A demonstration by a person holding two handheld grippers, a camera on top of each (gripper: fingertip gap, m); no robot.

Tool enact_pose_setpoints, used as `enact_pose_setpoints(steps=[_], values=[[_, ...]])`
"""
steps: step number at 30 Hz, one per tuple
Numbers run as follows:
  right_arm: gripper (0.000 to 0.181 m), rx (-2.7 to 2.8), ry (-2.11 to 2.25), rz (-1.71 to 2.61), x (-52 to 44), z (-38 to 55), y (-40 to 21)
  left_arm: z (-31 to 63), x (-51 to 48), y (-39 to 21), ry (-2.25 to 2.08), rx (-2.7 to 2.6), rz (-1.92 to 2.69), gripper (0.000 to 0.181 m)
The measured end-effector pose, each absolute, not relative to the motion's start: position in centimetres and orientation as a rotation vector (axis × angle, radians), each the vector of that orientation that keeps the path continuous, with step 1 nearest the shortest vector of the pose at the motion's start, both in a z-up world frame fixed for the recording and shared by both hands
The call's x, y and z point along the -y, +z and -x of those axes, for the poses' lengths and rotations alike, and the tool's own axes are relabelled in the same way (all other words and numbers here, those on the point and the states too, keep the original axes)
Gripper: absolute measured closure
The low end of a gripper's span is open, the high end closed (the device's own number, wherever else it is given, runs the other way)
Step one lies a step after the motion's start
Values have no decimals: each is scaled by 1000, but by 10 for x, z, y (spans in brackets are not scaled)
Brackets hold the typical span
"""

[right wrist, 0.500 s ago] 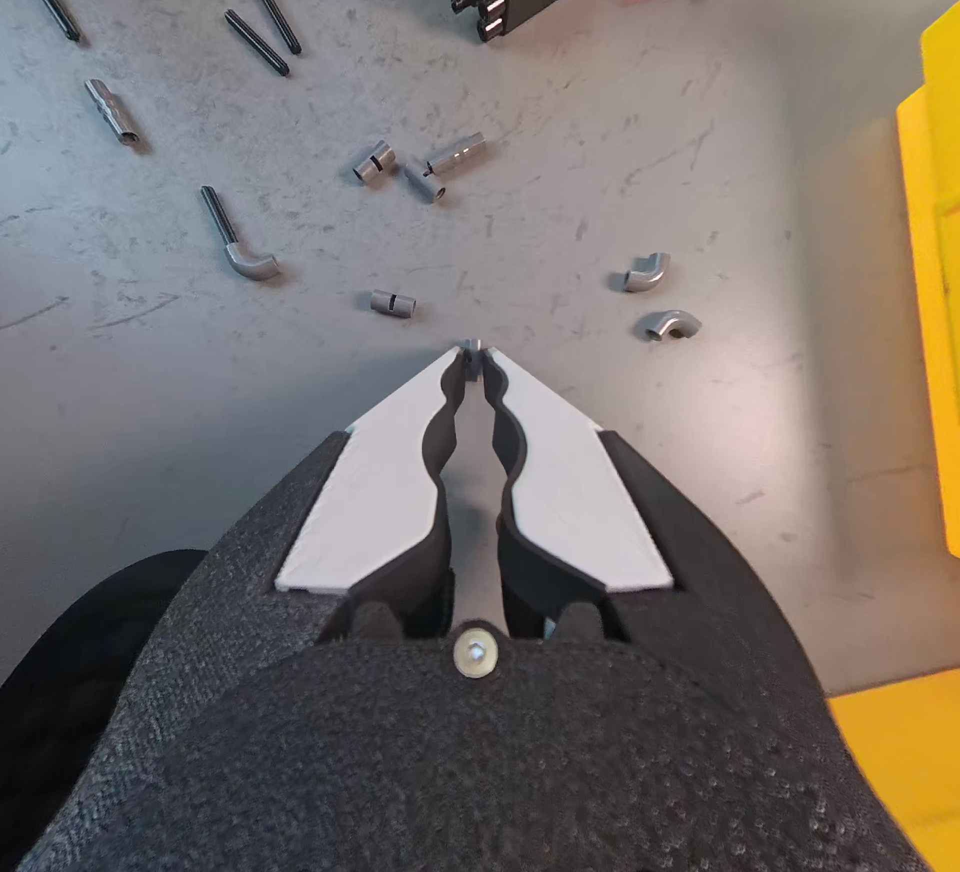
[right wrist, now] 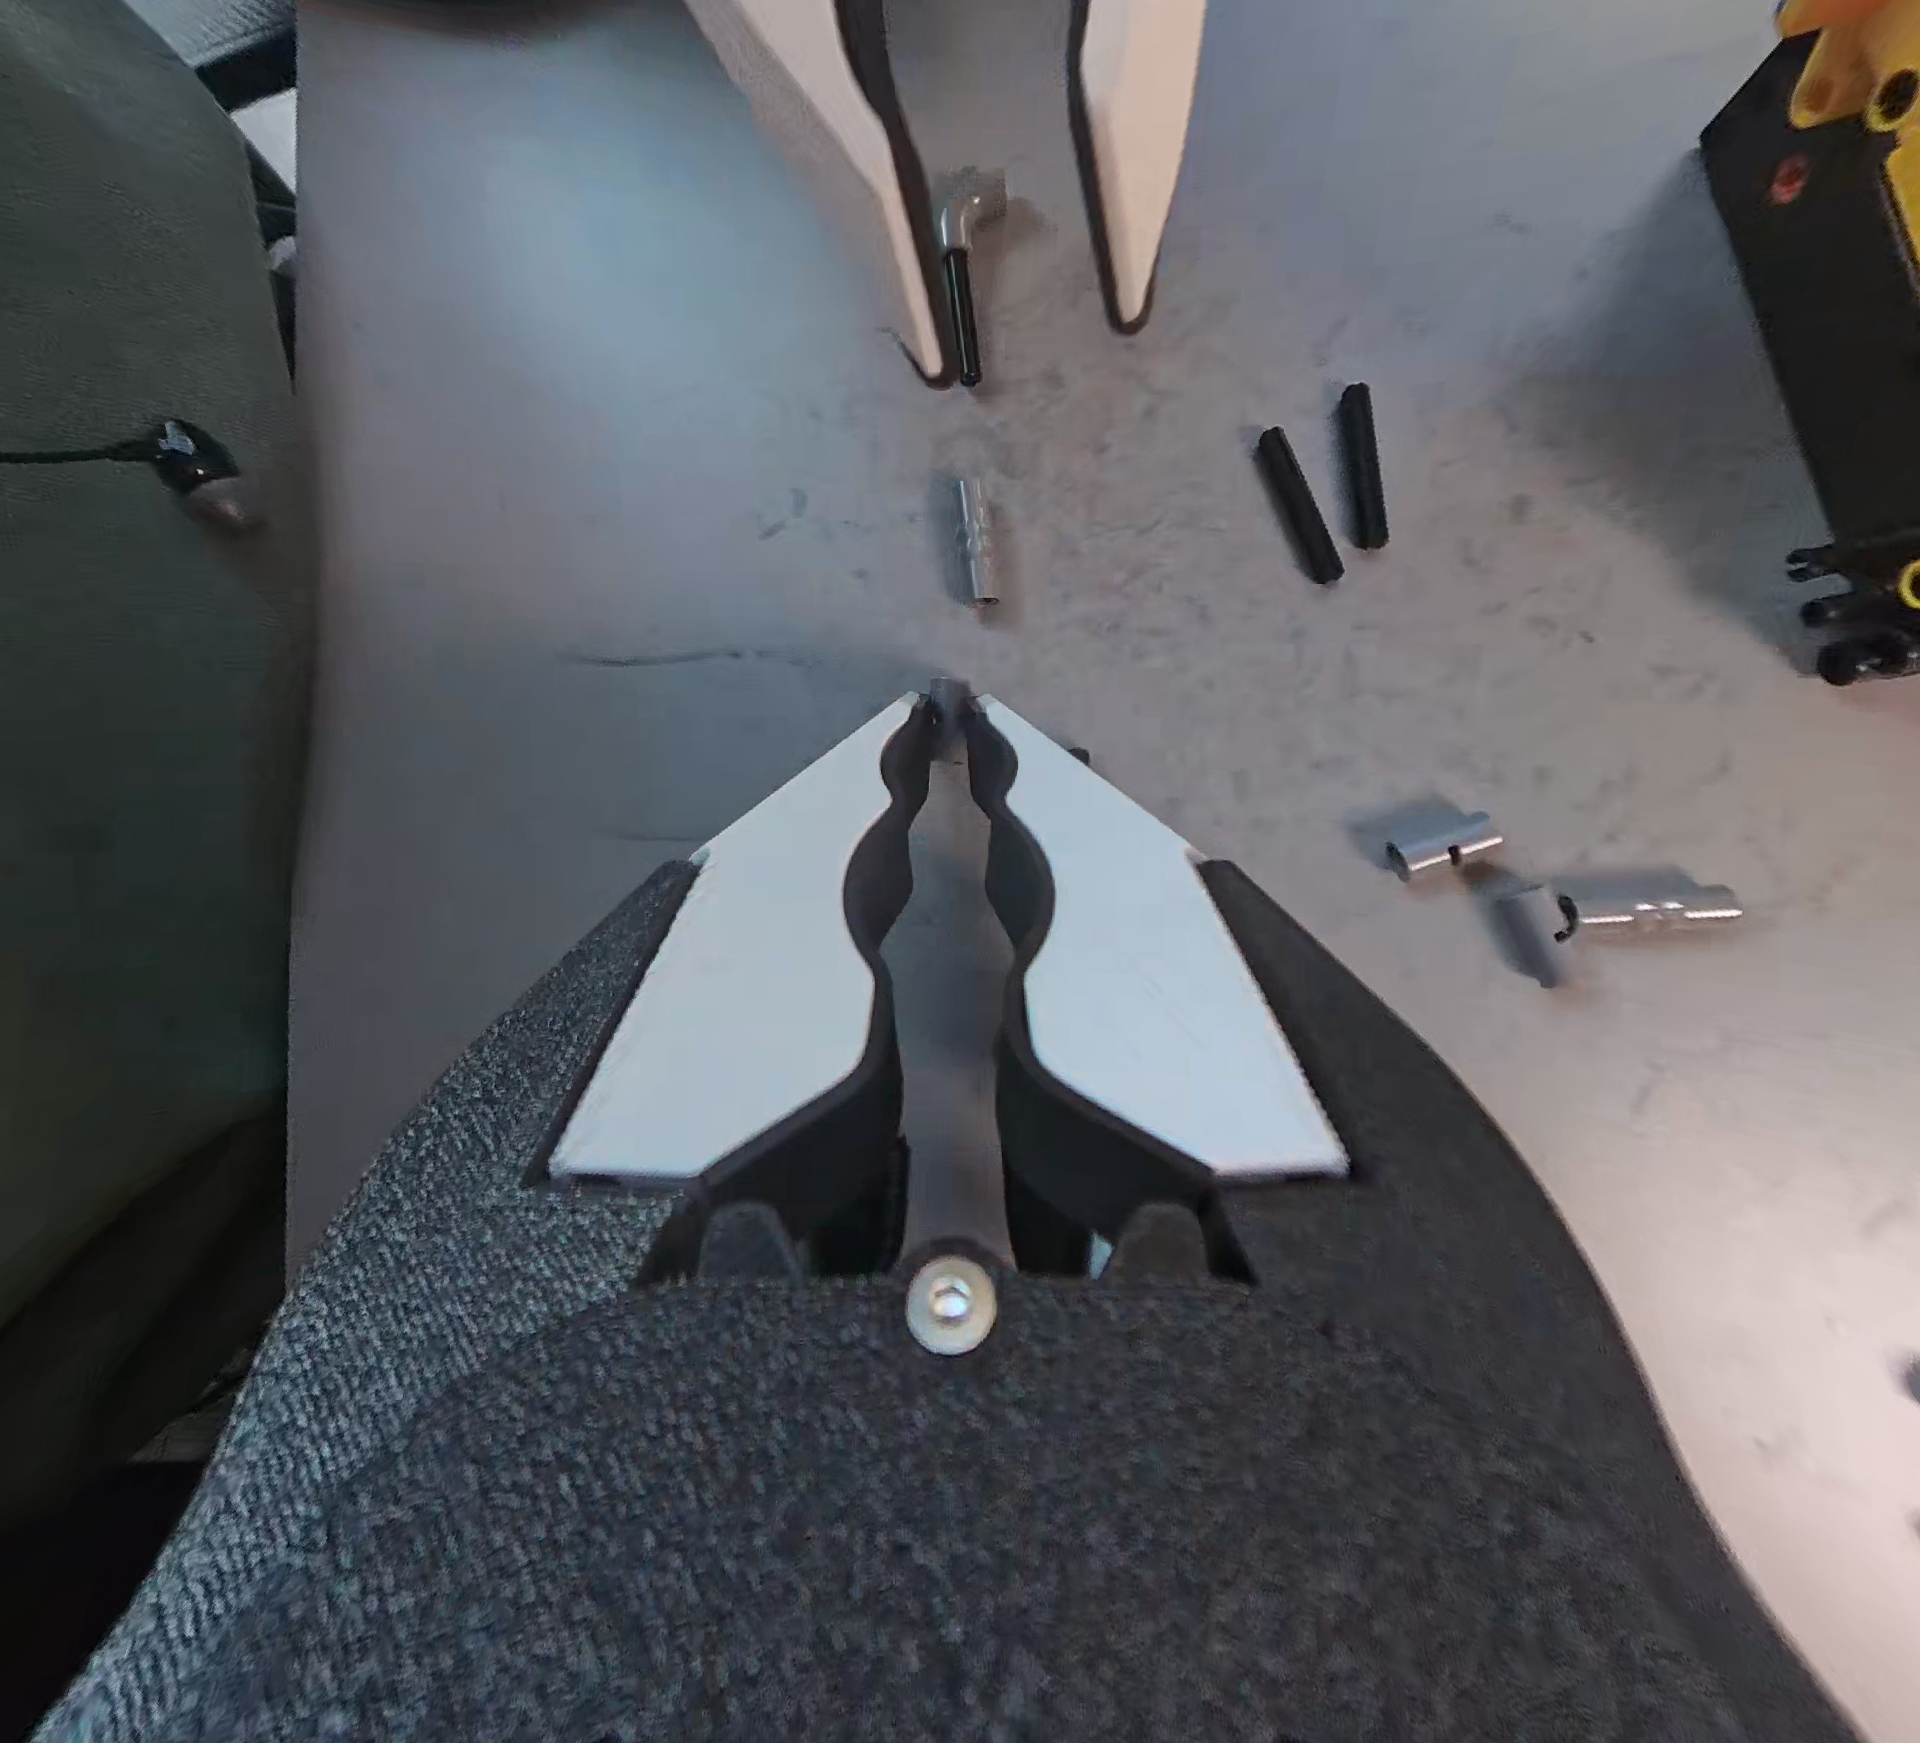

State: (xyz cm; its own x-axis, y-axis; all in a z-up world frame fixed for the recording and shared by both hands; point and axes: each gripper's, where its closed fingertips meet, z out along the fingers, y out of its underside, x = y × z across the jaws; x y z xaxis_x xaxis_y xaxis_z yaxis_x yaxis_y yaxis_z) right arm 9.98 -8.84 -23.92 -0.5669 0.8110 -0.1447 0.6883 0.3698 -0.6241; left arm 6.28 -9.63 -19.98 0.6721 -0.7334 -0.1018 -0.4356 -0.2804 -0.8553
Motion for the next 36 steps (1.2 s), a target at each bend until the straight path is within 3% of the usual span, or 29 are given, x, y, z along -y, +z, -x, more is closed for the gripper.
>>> enact_pose_setpoints(steps=[16, 36], values=[[164, 2362, 845, 1238, 43, -113, -228, -86, 91, -227, -332, -1007, 2008, 166], [164, 2390, 835, 1149, 41, -116, -239, -103, 78, -244, -383, -1036, 2115, 174]])
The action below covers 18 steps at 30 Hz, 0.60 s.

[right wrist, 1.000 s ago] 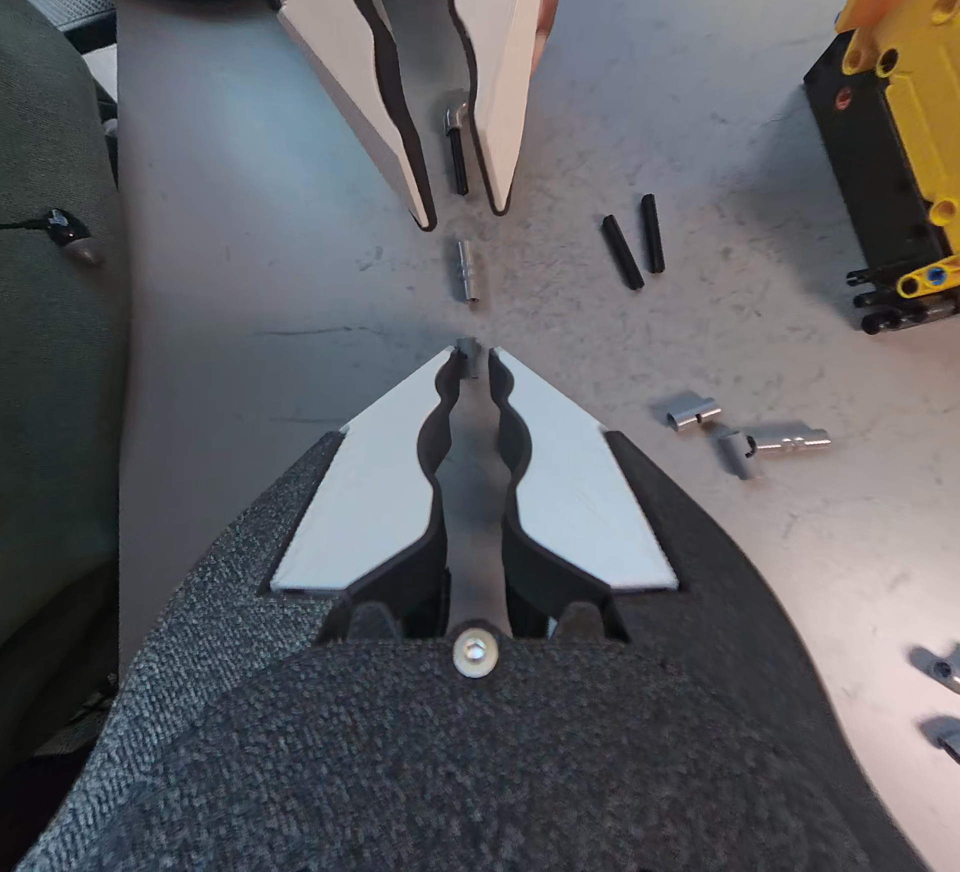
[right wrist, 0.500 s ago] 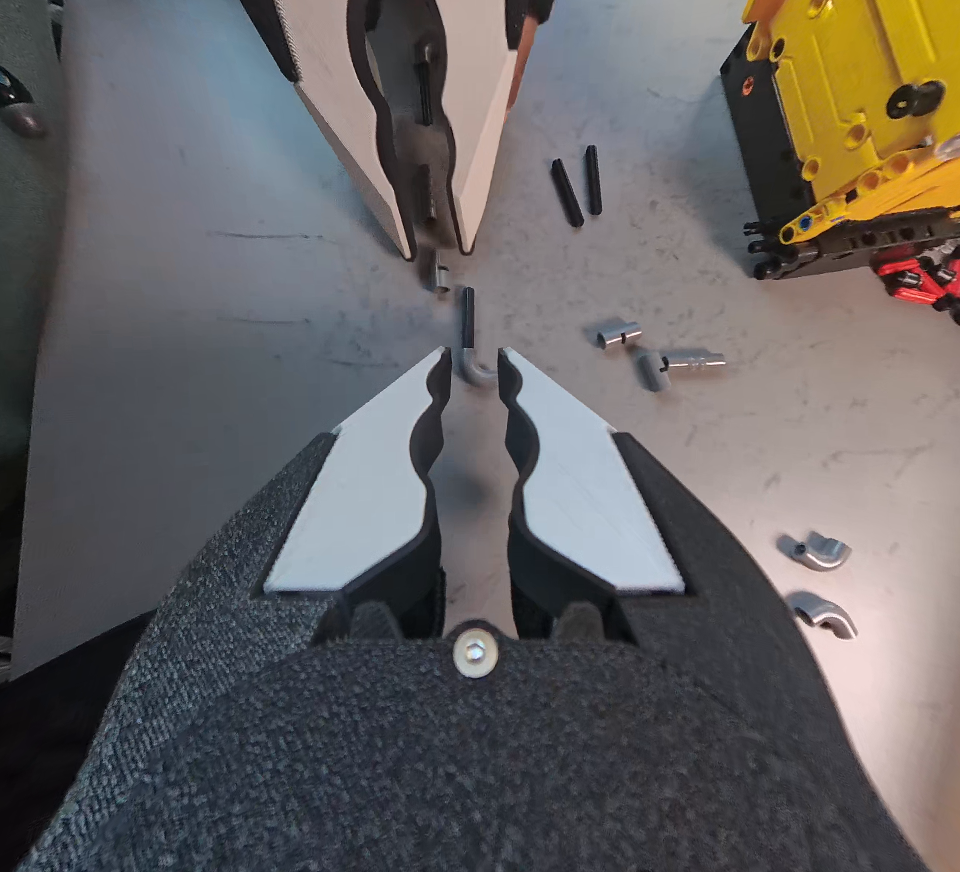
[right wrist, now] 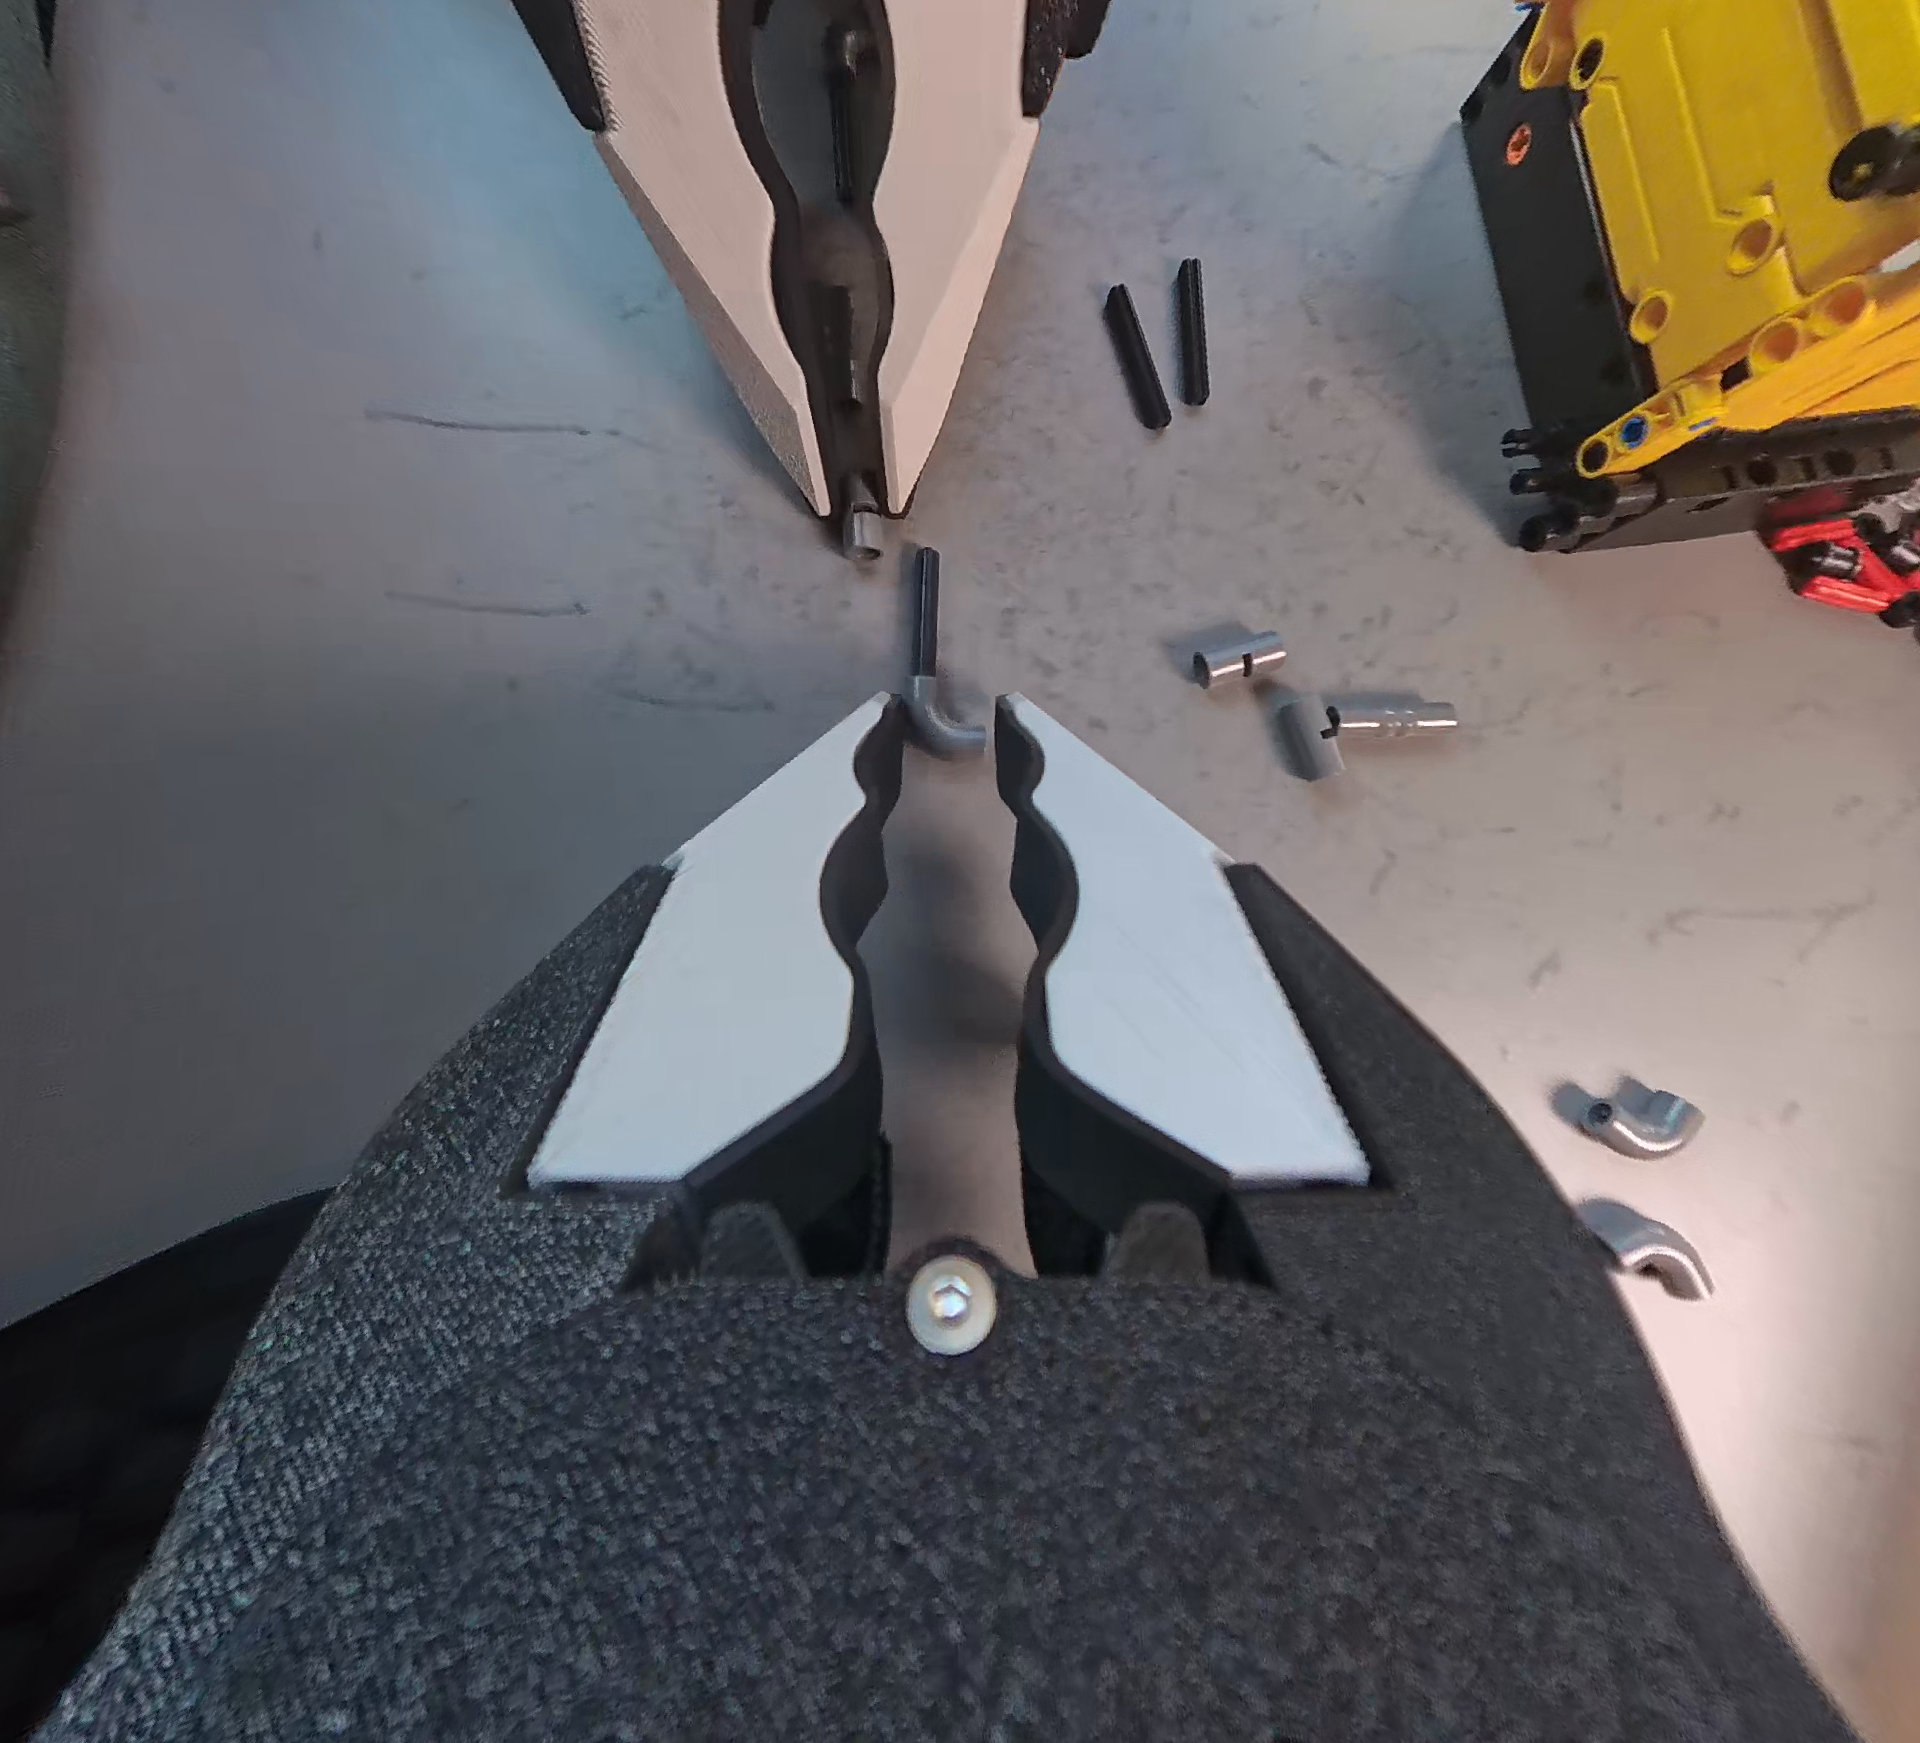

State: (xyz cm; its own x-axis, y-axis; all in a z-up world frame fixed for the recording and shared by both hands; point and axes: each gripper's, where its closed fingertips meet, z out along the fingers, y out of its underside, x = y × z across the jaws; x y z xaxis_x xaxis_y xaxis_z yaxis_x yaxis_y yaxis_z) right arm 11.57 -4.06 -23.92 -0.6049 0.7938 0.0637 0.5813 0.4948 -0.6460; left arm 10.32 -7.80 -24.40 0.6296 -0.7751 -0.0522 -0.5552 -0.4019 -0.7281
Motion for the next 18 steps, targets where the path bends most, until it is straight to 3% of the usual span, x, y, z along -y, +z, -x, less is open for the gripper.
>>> enact_pose_setpoints(steps=[12, 18], values=[[164, 2259, 925, 723, 81, -97, -207, -97, 80, -212, -626, -861, 2061, 174], [173, 2188, 963, 681, 84, -92, -195, -97, 86, -201, -771, -799, 2026, 174]])
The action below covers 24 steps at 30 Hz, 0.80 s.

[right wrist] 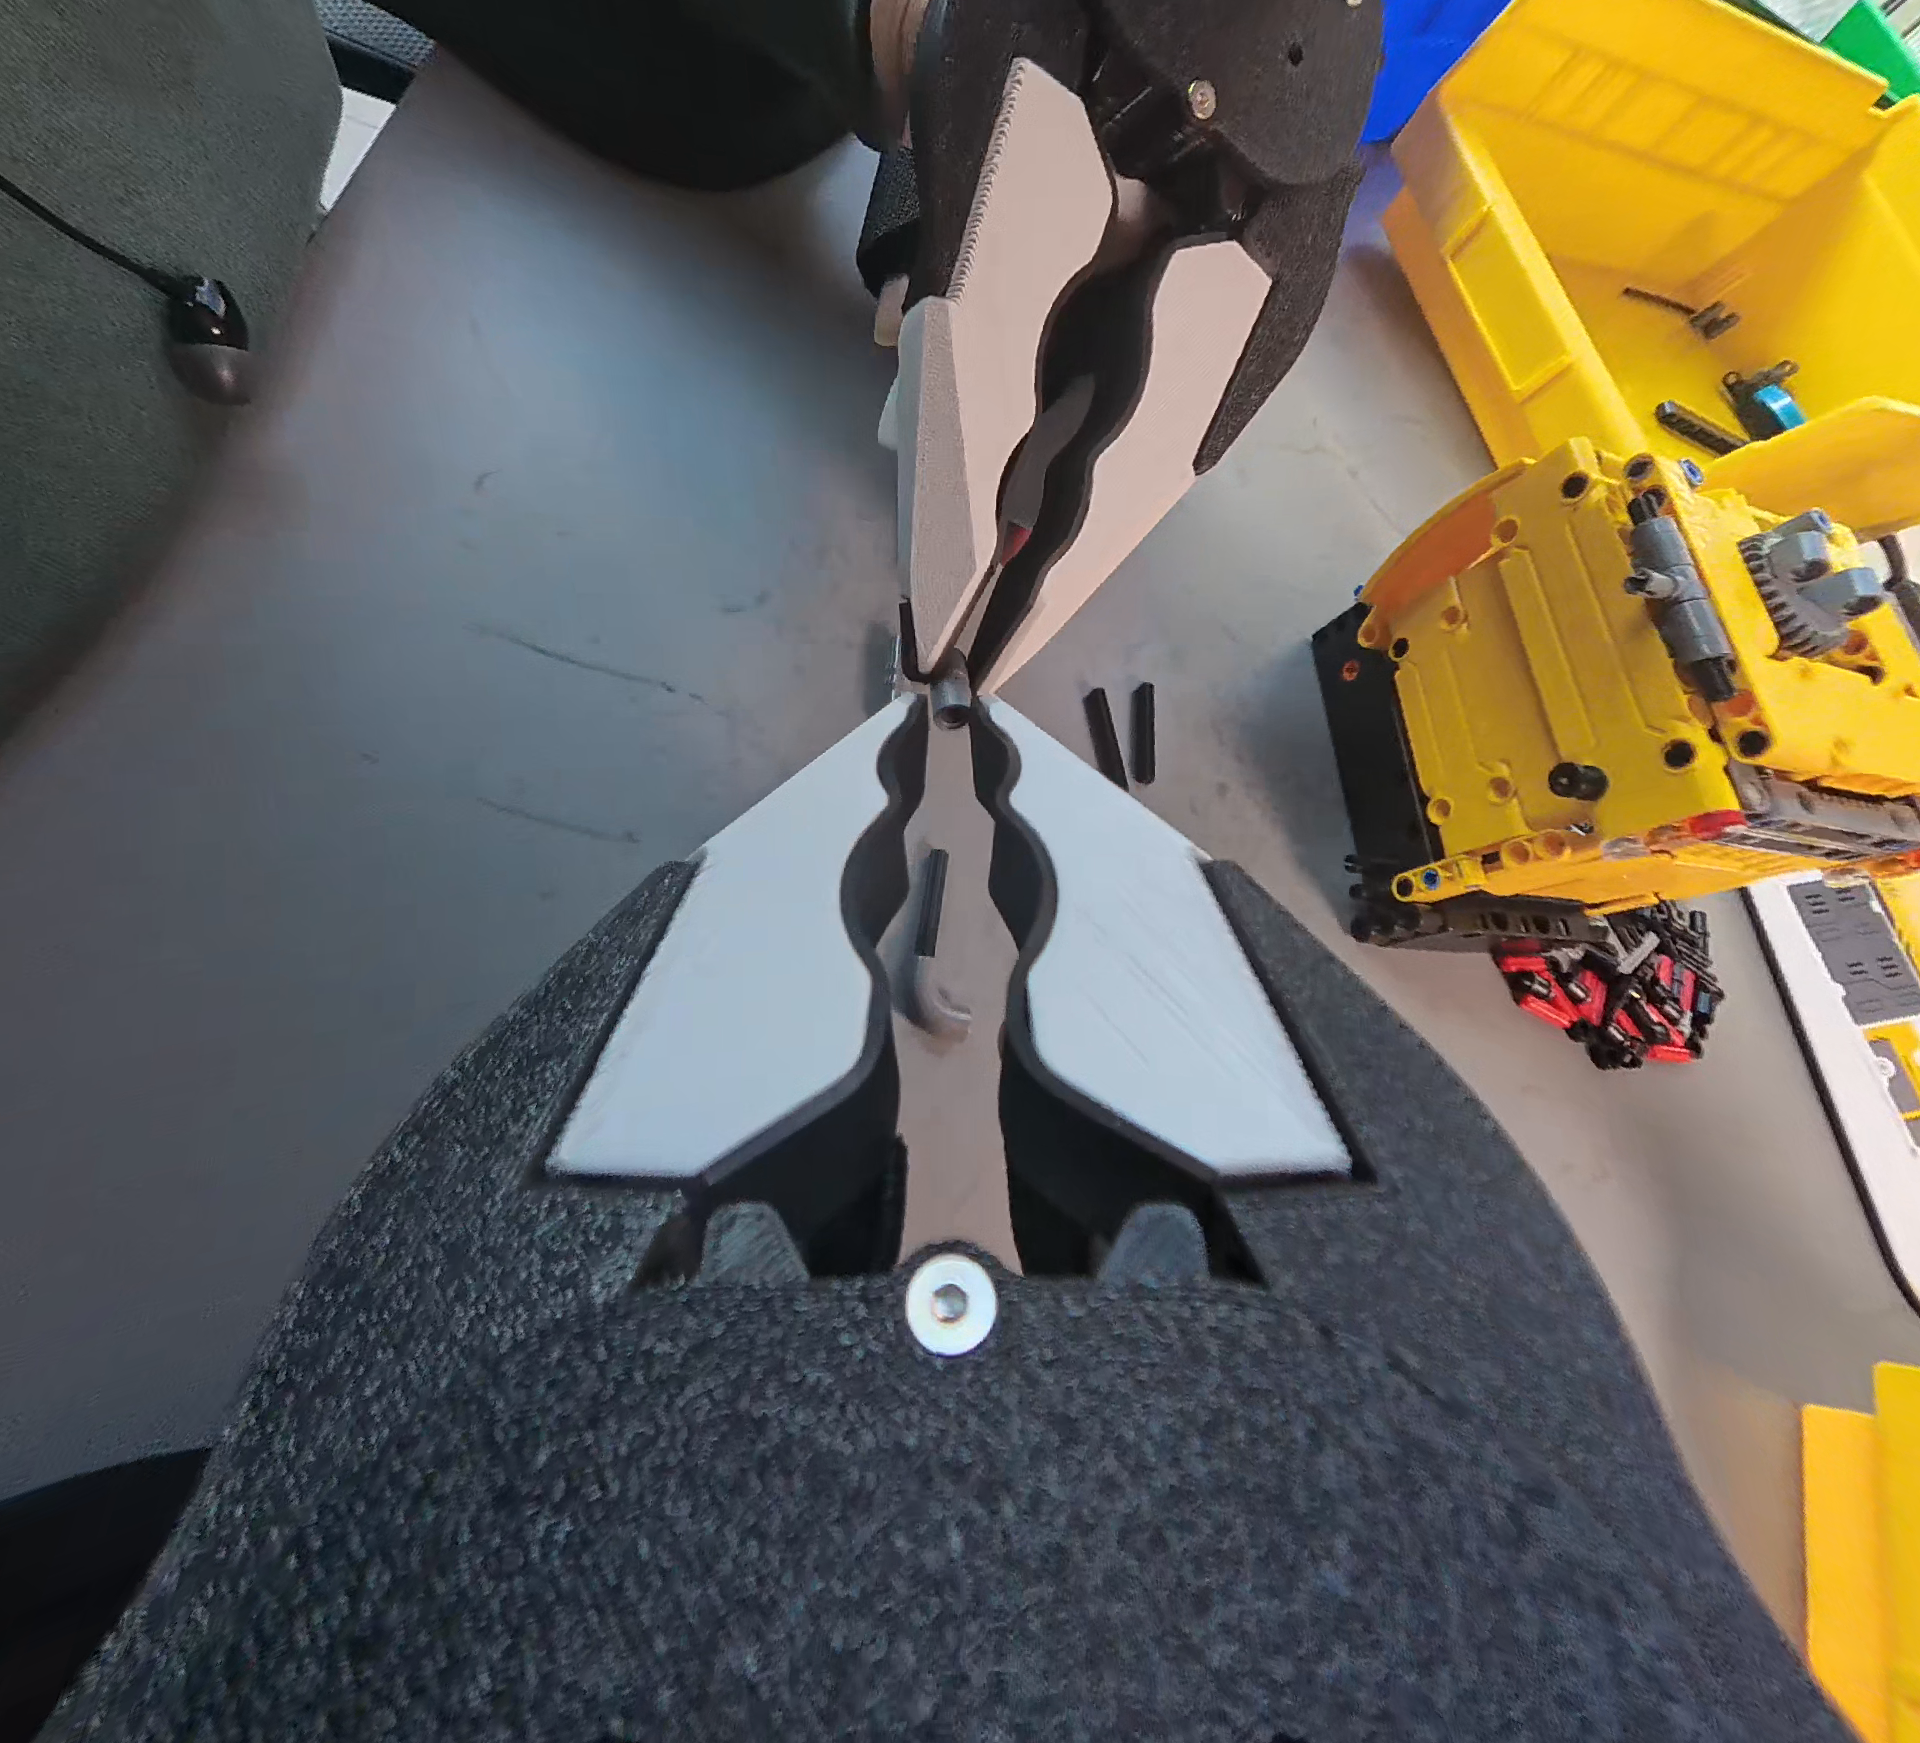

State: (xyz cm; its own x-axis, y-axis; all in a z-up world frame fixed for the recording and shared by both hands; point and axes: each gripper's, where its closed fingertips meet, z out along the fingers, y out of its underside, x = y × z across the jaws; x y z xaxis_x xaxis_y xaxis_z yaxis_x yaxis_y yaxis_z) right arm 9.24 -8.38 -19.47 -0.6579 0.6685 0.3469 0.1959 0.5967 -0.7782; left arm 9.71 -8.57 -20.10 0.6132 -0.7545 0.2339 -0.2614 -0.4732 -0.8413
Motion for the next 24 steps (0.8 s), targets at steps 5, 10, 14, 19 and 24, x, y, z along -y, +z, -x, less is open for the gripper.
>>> enact_pose_setpoints(steps=[5, 10, 14, 19, 24], values=[[171, 2153, 1006, 649, 90, -91, -187, -101, 90, -191, -890, -764, 1996, 174], [173, 2127, 1038, 635, 91, -91, -182, -99, 91, -187, -934, -736, 1979, 174], [173, 2132, 1052, 640, 92, -92, -183, -100, 92, -188, -948, -733, 1982, 174], [171, 2096, 1098, 647, 92, -92, -175, -98, 93, -188, -970, -716, 1981, 174], [181, 2094, 1136, 642, 97, -93, -174, -98, 93, -186, -983, -713, 1972, 174]])
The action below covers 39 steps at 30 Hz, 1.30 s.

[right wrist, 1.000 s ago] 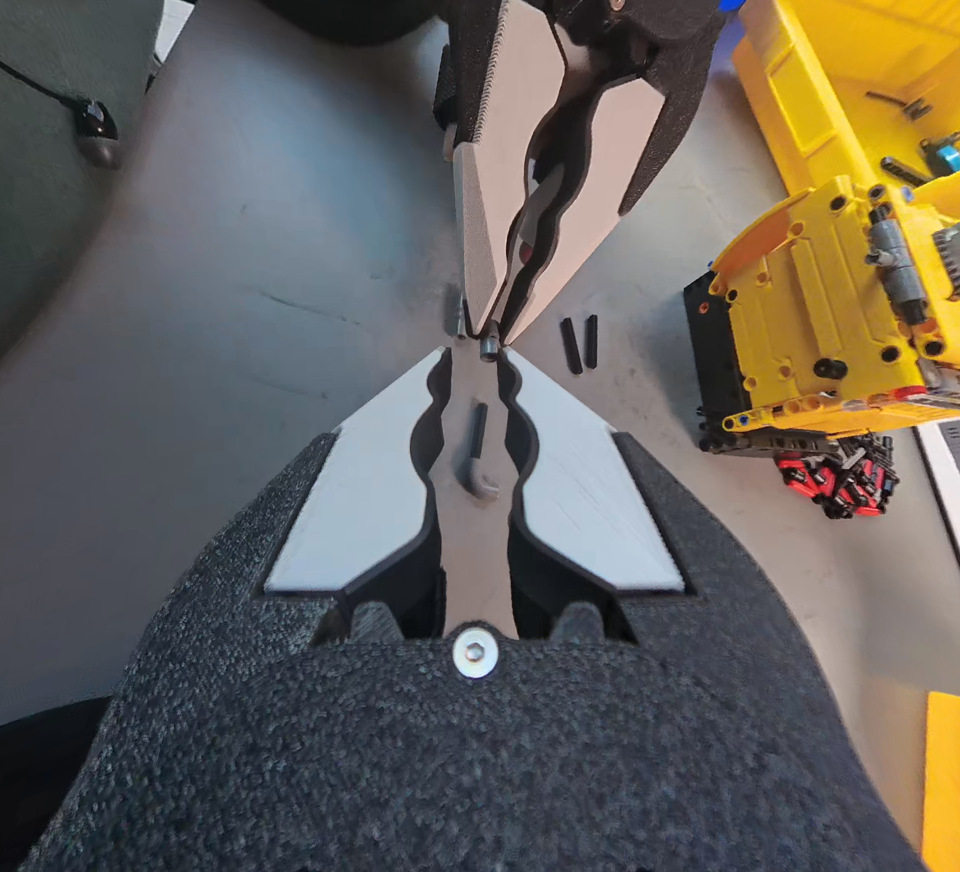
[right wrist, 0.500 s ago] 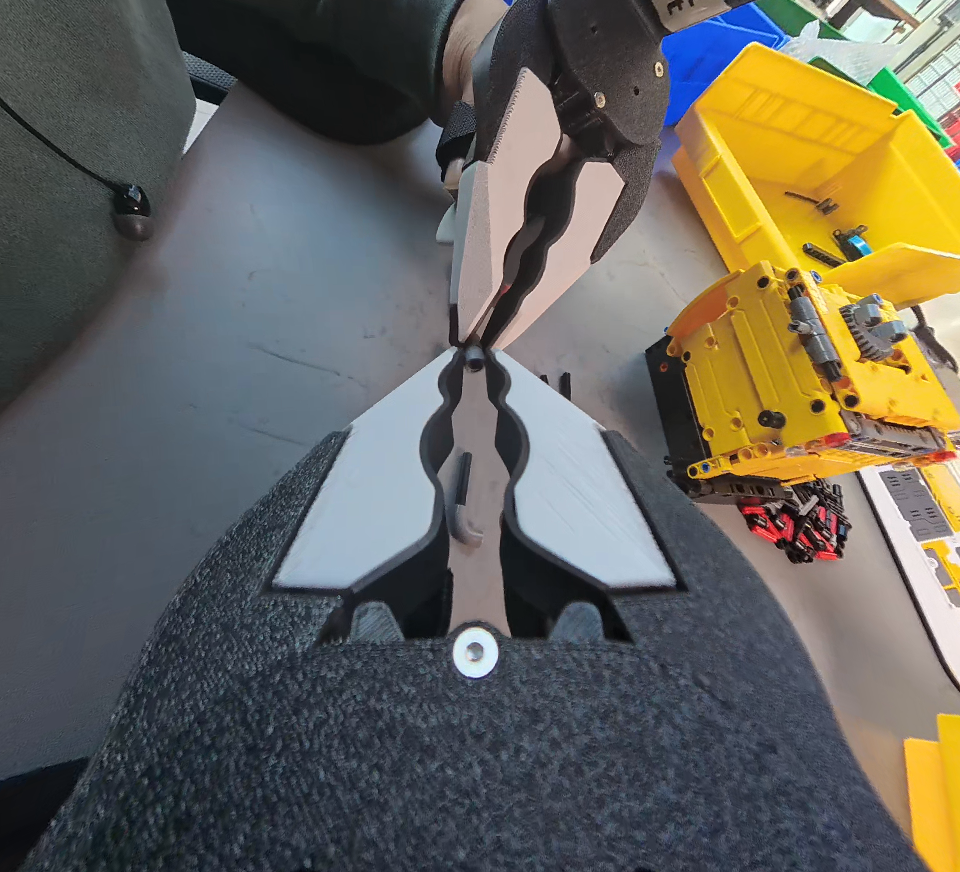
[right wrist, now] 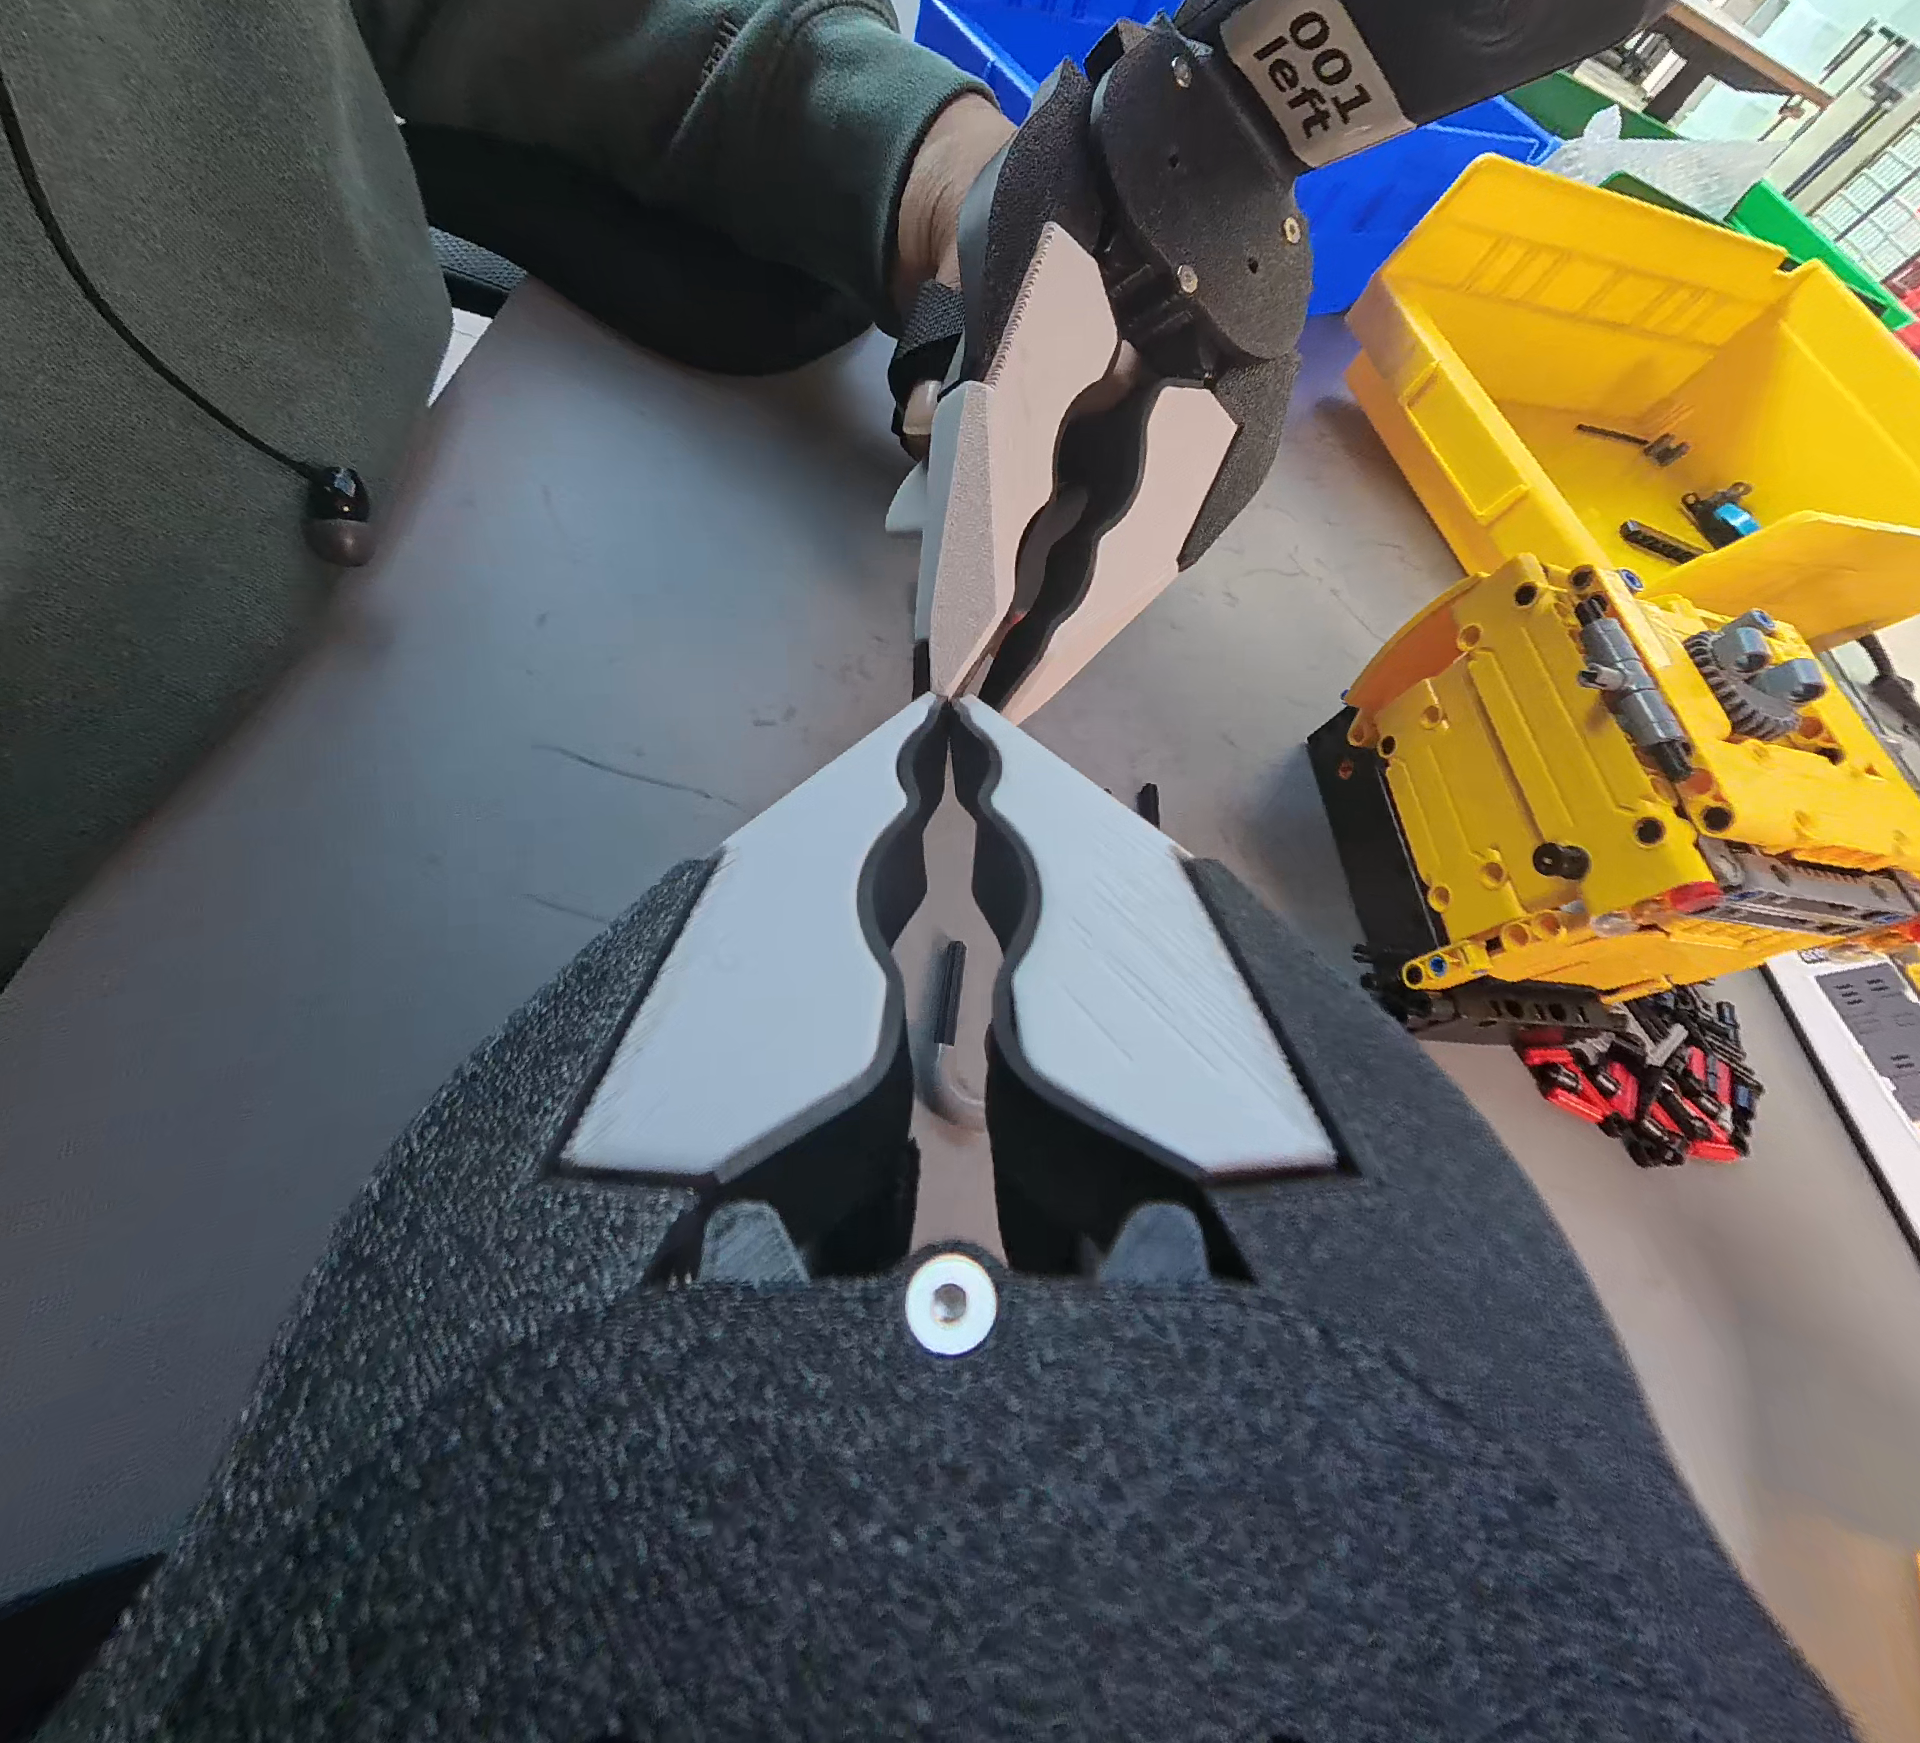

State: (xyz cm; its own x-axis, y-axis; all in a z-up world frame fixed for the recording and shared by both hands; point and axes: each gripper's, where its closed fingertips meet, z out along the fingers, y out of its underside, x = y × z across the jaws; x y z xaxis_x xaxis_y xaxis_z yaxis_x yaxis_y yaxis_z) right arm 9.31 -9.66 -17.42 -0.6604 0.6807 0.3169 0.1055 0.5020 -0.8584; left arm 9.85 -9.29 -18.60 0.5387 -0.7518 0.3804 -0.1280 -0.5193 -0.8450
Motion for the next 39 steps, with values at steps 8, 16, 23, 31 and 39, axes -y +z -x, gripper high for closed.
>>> enact_pose_setpoints(steps=[8, 16, 23, 31, 39], values=[[166, 2061, 1167, 679, 90, -92, -171, -95, 93, -181, -1002, -692, 1952, 174], [173, 2077, 1176, 670, 95, -92, -175, -98, 96, -181, -1032, -702, 1942, 174], [173, 2088, 1186, 663, 97, -93, -175, -101, 99, -178, -1068, -707, 1925, 174], [174, 2080, 1223, 783, 90, -88, -178, -96, 93, -182, -949, -715, 1928, 173], [174, 2032, 1346, 956, 83, -84, -174, -92, 84, -180, -629, -806, 1862, 174]])
